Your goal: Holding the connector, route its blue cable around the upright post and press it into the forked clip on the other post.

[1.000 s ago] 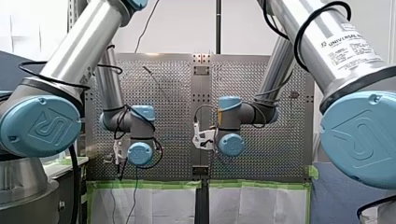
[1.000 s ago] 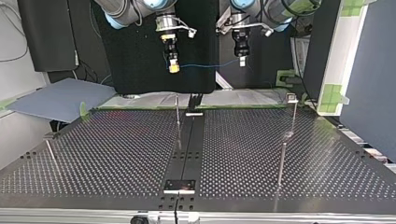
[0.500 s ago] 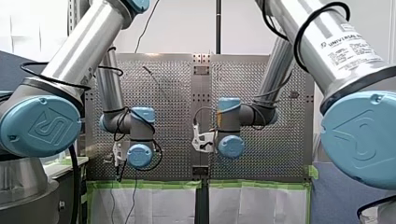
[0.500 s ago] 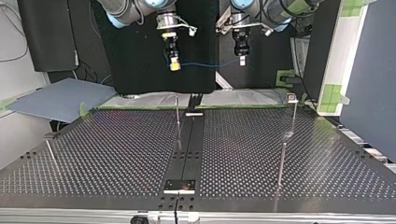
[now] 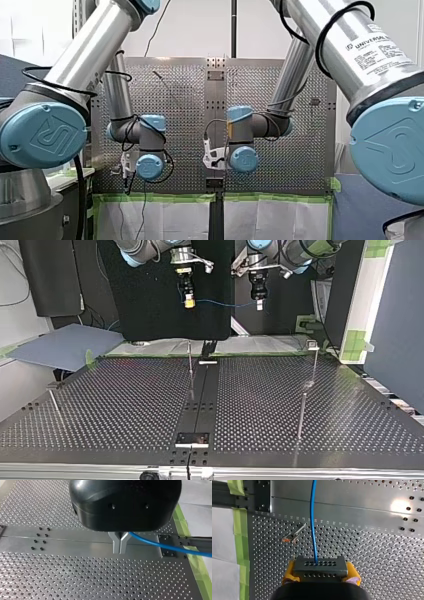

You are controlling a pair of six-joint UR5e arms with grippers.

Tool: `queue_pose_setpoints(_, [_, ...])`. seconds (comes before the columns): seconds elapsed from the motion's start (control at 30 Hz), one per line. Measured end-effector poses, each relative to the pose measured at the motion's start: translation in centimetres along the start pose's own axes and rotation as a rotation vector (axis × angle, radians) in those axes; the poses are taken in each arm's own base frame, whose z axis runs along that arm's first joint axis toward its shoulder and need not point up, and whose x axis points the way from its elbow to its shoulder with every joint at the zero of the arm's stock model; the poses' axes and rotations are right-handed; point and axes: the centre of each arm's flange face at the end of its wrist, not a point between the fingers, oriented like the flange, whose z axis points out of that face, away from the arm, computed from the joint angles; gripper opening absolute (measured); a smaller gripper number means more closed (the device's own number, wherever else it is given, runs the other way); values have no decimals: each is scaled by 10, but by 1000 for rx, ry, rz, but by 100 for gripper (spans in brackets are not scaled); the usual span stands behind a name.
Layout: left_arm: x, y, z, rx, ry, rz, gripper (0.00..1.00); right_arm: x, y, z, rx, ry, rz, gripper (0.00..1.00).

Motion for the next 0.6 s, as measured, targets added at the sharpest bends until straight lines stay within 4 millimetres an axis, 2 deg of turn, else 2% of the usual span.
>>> queue_pose_setpoints(0.37, [-2,-3,-6,27,-1,7,0,-2,-4,4,2,4,8,0])
queue_pose_setpoints(0.6, [-25,-22,7,85,-34,-55,0,17,-5,6,-3,25,56,0])
